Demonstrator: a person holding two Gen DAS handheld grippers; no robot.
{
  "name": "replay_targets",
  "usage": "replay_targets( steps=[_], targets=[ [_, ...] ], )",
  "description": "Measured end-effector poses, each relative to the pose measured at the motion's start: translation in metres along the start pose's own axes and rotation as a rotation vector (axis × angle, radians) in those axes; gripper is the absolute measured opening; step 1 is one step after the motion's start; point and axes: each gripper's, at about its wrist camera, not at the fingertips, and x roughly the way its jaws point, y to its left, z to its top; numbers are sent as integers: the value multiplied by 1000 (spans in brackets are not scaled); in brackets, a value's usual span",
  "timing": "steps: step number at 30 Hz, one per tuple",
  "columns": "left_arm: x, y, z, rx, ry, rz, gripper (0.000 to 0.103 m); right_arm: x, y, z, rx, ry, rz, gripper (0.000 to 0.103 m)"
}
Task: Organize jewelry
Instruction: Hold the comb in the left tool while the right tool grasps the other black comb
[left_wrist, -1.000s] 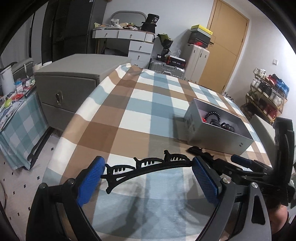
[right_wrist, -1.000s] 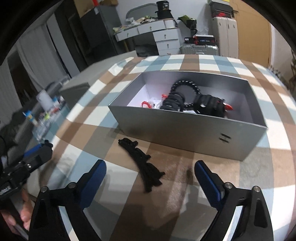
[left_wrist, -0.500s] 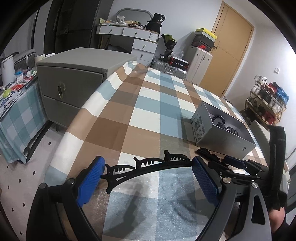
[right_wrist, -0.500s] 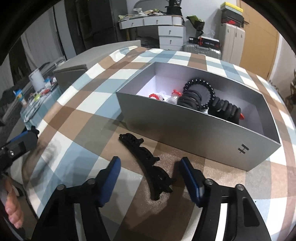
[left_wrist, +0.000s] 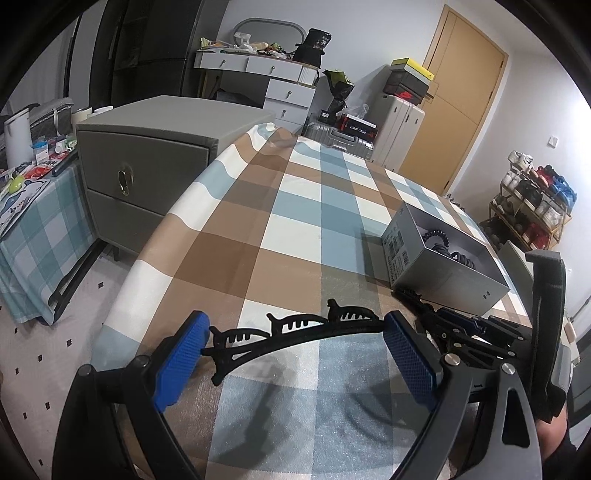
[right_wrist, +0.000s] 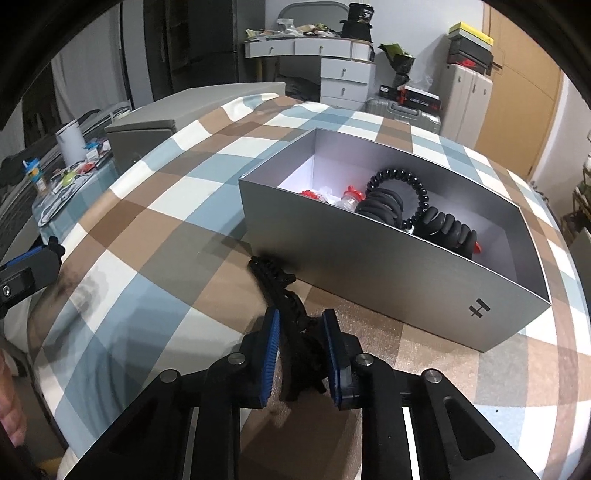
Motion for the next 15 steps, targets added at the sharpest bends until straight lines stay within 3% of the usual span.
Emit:
replay_targets(
  steps=[15],
  targets=[
    [-7, -8, -1, 22, -5, 20, 92, -21, -6, -12, 22, -53, 83, 19]
  ],
)
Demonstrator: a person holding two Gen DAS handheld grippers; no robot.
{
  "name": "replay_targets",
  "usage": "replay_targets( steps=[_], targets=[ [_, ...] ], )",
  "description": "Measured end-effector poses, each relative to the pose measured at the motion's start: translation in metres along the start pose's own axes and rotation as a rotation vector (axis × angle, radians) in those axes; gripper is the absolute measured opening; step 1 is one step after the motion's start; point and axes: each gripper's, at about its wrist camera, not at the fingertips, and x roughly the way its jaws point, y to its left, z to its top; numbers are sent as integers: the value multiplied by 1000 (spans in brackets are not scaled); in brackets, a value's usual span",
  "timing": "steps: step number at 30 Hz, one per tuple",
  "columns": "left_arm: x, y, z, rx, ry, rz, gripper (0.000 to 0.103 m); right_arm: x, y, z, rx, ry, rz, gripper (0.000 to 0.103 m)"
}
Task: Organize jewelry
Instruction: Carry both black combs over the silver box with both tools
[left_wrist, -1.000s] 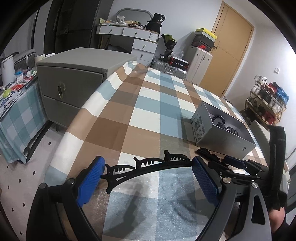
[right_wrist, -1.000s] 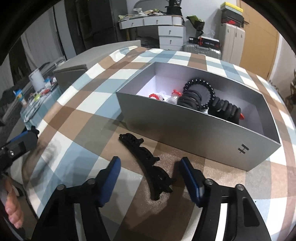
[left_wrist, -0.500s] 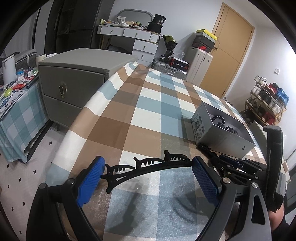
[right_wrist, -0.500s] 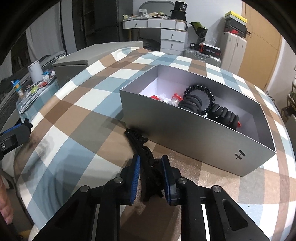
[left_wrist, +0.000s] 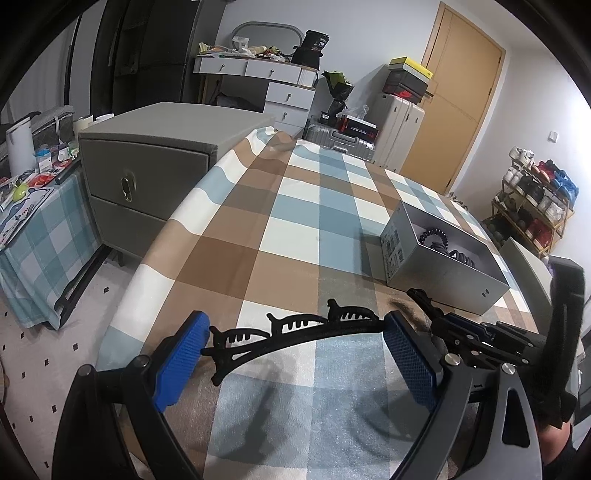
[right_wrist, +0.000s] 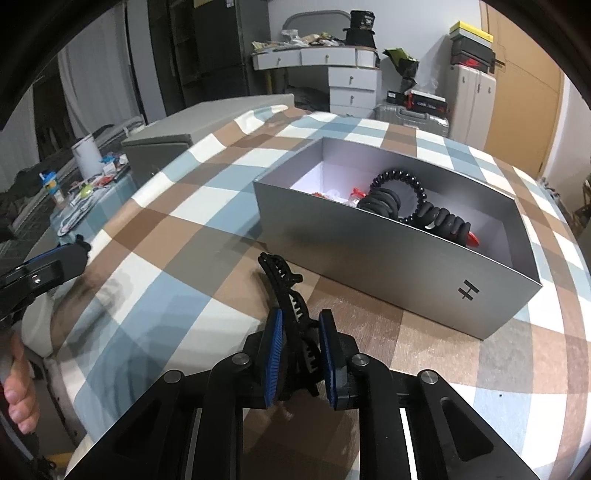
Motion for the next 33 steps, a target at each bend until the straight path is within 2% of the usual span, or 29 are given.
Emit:
replay_targets(
  steps=[10, 12, 21, 33],
  targets=[
    [-6, -23, 5, 53, -7, -7, 92, -36, -19, -4, 65, -94, 54, 19],
    [-7, -29, 9, 67, -16, -7, 92, -46, -23, -4, 69, -118, 39, 19],
    [-6, -59, 28, 120, -59, -31, 92, -81, -49, 1, 131, -228, 83, 19],
    [14, -95, 60, 174, -91, -75, 92, -92, -80, 18, 147, -304, 119, 19]
  ],
)
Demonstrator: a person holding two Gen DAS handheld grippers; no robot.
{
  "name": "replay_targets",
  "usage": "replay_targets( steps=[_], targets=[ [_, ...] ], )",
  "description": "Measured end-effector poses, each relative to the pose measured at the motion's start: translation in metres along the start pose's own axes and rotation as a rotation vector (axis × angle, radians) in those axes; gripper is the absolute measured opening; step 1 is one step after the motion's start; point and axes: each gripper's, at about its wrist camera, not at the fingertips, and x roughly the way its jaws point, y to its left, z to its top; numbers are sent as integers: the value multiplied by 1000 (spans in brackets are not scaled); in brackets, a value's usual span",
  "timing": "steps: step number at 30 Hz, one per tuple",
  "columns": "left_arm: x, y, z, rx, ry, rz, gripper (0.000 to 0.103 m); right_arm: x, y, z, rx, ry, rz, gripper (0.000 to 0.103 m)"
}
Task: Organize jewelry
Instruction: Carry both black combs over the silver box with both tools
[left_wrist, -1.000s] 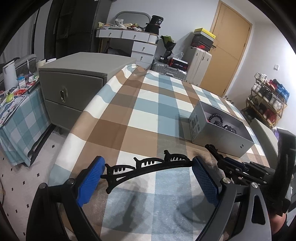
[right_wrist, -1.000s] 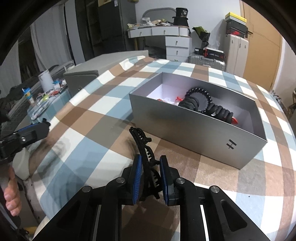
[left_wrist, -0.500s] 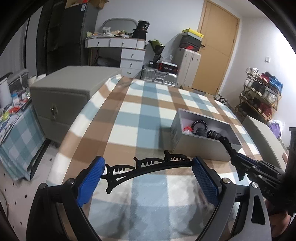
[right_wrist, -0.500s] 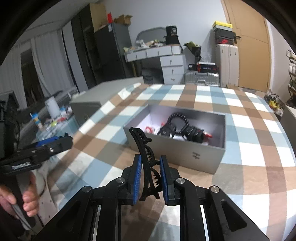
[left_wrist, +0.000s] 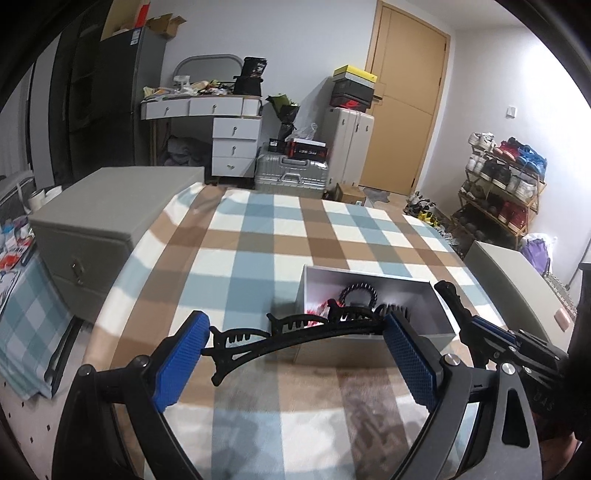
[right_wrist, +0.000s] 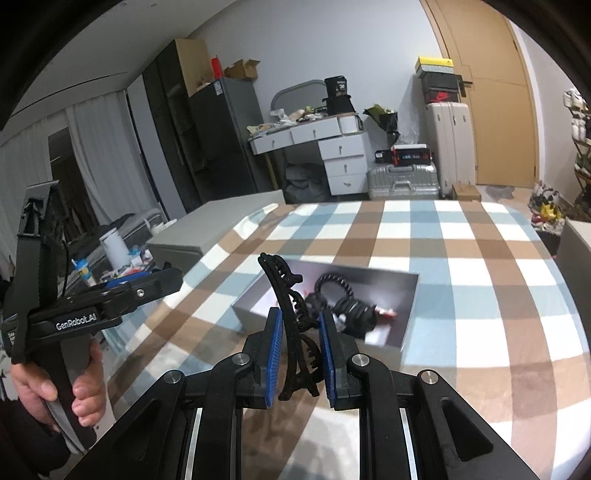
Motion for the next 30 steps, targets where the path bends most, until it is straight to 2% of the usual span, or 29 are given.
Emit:
replay_targets(
  steps=[12, 18, 27, 30],
  targets=[
    [37, -22, 26, 34, 5, -27, 92, 21, -22, 21, -15, -27, 51, 19],
    [54, -30, 40, 24, 12, -67, 92, 31, -33, 30, -11, -37, 70, 19],
    [81, -31, 38, -1, 75, -169, 92, 50, -45, 30, 17, -7, 96, 19],
    [84, -33, 38, 5, 83, -180, 92, 57, -50, 28, 35, 8, 103, 19]
  ],
)
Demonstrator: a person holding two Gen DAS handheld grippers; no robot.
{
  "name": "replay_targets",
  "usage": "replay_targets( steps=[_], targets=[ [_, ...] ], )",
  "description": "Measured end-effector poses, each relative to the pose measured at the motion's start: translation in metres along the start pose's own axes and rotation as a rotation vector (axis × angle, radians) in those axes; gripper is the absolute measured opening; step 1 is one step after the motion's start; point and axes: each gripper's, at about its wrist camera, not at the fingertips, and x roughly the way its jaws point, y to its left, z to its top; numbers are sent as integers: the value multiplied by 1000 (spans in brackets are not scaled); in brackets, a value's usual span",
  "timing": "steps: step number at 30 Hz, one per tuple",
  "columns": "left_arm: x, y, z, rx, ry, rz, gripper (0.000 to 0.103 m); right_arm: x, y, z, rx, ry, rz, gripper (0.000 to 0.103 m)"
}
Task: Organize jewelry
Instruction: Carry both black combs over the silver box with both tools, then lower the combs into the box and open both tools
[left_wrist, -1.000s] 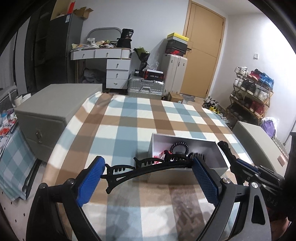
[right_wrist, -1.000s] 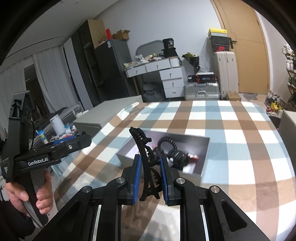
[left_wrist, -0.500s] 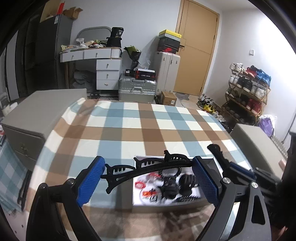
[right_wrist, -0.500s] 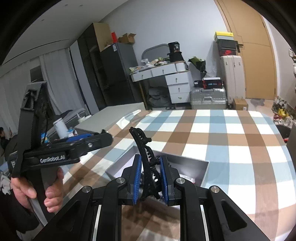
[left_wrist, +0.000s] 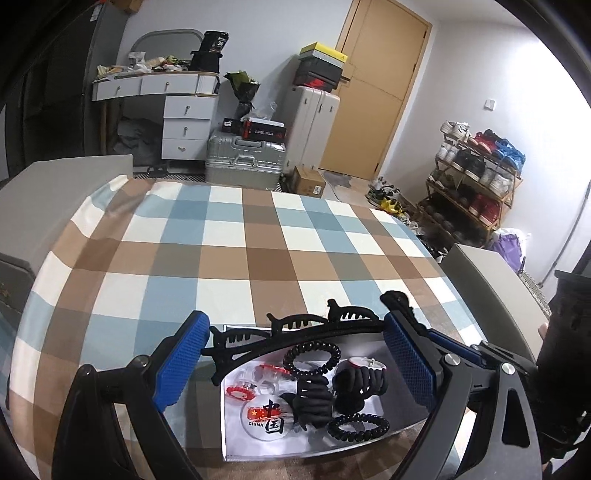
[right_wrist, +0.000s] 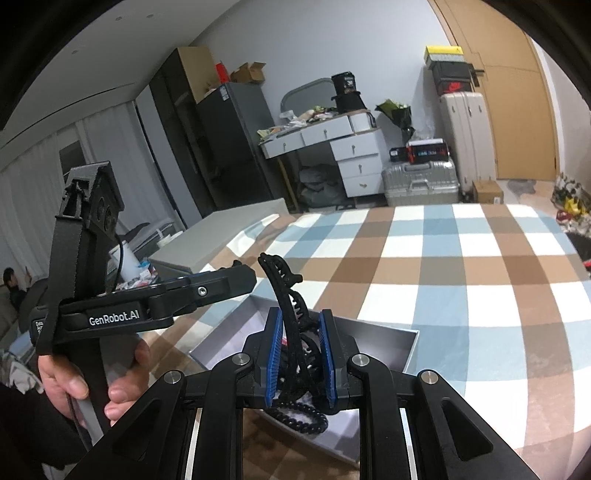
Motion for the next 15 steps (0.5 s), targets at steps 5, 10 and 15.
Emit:
replay_targets(
  steps=[5, 10, 15],
  targets=[
    [6, -3, -1, 14, 15, -23, 92, 10, -5, -2, 2, 27, -4, 19],
    [15, 1, -3, -3, 37, -72, 92, 17, -11, -4, 19, 47, 6, 19],
    [21, 3, -4, 3, 55, -135, 93, 24, -16, -7, 44, 76, 17, 21]
  ],
)
